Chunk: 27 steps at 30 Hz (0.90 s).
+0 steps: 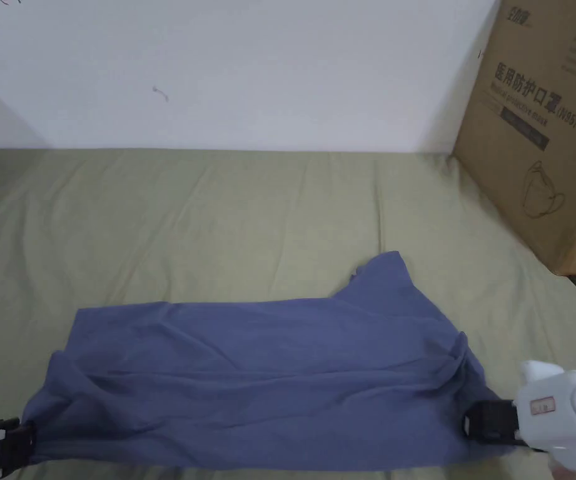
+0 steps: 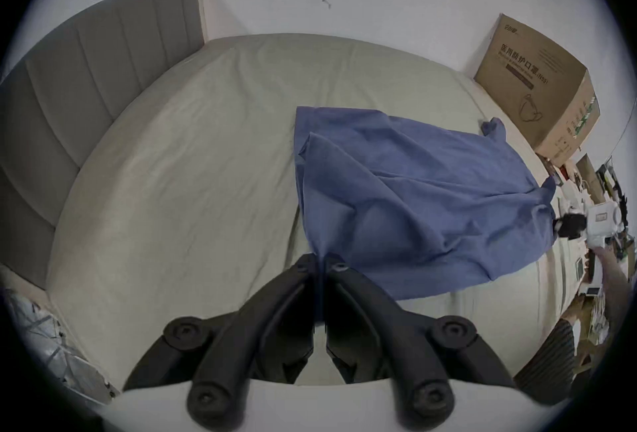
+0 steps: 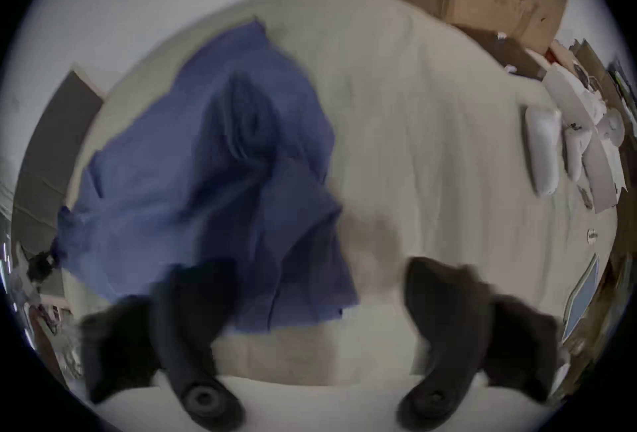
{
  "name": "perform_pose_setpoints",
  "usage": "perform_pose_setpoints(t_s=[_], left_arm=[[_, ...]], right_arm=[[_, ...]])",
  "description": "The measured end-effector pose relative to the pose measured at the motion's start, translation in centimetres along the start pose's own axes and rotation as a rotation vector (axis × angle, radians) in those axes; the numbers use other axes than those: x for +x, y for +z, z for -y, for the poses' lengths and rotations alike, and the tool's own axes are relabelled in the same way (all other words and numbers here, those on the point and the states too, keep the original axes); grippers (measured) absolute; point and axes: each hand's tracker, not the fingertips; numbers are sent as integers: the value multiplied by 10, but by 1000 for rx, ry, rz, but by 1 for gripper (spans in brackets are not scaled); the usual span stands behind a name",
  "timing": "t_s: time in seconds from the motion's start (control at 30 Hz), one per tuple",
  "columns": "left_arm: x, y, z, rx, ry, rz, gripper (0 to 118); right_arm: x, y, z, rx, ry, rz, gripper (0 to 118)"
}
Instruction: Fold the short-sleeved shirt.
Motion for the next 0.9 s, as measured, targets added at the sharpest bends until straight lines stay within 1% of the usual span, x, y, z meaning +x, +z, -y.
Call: perform_pose_setpoints(t_s=[0.03, 0.07, 0.1, 0.13, 0.17, 0.2, 0.23, 0.33, 0.37, 0.43, 0.5, 0.6, 0.7, 0.73, 0.77, 0.8, 0.83, 0.87, 0.9], left_arm=[[0, -1, 2, -5, 8, 6, 4], [1, -1, 4, -5, 11, 9, 4], [1, -1, 4, -5, 13, 10, 4], [0, 0, 3, -3, 11, 11, 4], [-2, 2, 1, 2, 9, 11, 4], [1, 6, 3, 6, 10, 14, 4], [-2, 10, 2, 9, 16, 19, 4], [-8, 28, 6, 26, 23, 20, 4], [-10, 36, 10, 31, 12, 13, 4], [-14, 53, 26, 18, 1, 24, 4], [-15, 64, 49, -34, 2, 45, 4], [-16, 71, 93, -130, -6, 44, 4], [-24, 63, 119, -207, 53, 82, 4], [-26, 62, 125, -222, 97, 80, 6], [-28, 63, 126, -213, 126, 75, 11], [-31, 67, 126, -187, 143, 75, 22], [-33, 71, 124, -166, 136, 75, 48], [-32, 75, 121, -152, 130, 73, 73], [-32, 80, 116, -133, 120, 69, 96]], right_arm=[[-6, 2, 4, 1, 51, -25, 44], [-14, 5, 7, 15, 97, -22, 22], [-16, 11, 10, 50, 148, 10, 16], [-22, 16, 11, 63, 181, 31, 8], [-24, 21, 11, 59, 197, 0, 8], [-23, 27, 11, 48, 180, -46, 8], [-21, 39, 16, 54, 167, -44, 8], [-7, 68, 30, 95, 168, -45, 8], [0, 82, 41, 115, 156, -58, 8], [13, 100, 64, 112, 138, -53, 8], [17, 117, 91, 87, 124, -58, 8], [22, 121, 132, 38, 115, -54, 8], [21, 111, 159, 19, 124, -52, 8], [16, 110, 165, 25, 133, -46, 9], [12, 110, 167, 29, 137, -28, 11], [7, 111, 169, 37, 135, 32, 19], [4, 113, 170, 56, 139, 66, 42], [2, 117, 171, 82, 156, 78, 66], [15, 107, 165, 108, 175, 86, 95]])
